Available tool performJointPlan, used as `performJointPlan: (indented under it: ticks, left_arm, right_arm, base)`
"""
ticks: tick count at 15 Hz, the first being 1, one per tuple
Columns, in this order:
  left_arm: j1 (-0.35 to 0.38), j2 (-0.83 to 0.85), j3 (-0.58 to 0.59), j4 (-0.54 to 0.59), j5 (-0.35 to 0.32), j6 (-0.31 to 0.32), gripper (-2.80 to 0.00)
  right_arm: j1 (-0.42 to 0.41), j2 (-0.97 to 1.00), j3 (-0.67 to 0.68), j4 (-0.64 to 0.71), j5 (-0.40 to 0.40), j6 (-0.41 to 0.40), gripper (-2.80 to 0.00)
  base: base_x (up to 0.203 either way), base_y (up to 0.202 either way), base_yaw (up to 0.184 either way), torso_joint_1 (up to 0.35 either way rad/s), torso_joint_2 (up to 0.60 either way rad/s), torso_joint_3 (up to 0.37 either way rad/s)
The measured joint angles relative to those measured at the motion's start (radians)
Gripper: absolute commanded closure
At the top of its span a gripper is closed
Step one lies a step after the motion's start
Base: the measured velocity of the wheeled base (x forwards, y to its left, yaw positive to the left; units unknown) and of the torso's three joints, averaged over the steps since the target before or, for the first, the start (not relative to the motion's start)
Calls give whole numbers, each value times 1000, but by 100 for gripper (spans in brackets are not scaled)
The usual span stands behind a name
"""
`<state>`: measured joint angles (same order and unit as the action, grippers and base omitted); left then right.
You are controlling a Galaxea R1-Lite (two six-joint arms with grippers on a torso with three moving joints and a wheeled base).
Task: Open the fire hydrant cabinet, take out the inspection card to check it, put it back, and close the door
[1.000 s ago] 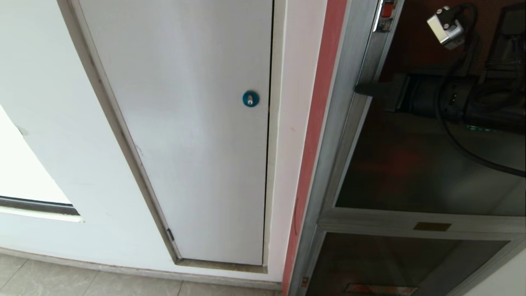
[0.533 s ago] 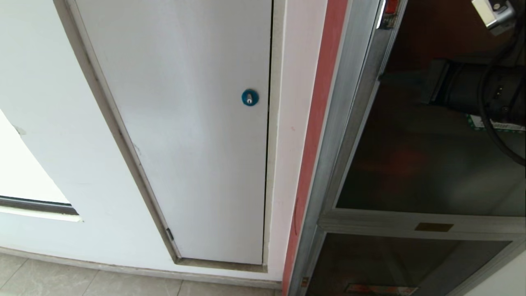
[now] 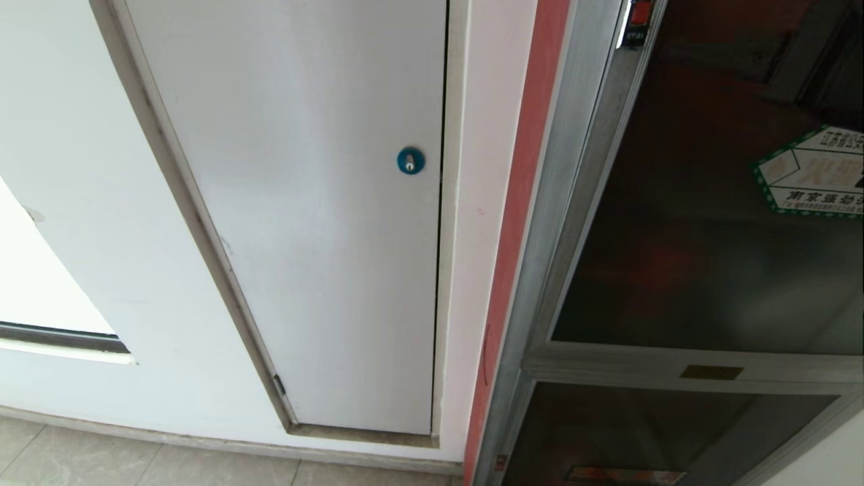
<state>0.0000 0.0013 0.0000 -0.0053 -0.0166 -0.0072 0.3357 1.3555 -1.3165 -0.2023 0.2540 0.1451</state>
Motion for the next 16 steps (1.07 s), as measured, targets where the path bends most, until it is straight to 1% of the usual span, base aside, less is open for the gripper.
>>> performJointPlan:
  ticks: [5,10,13,16]
  left_arm:
    - [0,0,0,0,0,0,0]
    - [0,0,0,0,0,0,0]
    - [0,0,0,0,0,0,0]
    - [0,0,0,0,0,0,0]
  right_arm:
    - [3,24,-181,129,2,0,0]
    - [3,90,-359,223,1,0,0]
    - [2,138,-420,240,-3,0,0]
    - [1,174,-452,241,-5,0,0]
  base:
    - [0,0,0,0,0,0]
    - [0,0,0,0,0,0]
    - [0,0,0,0,0,0]
    - [0,0,0,0,0,0]
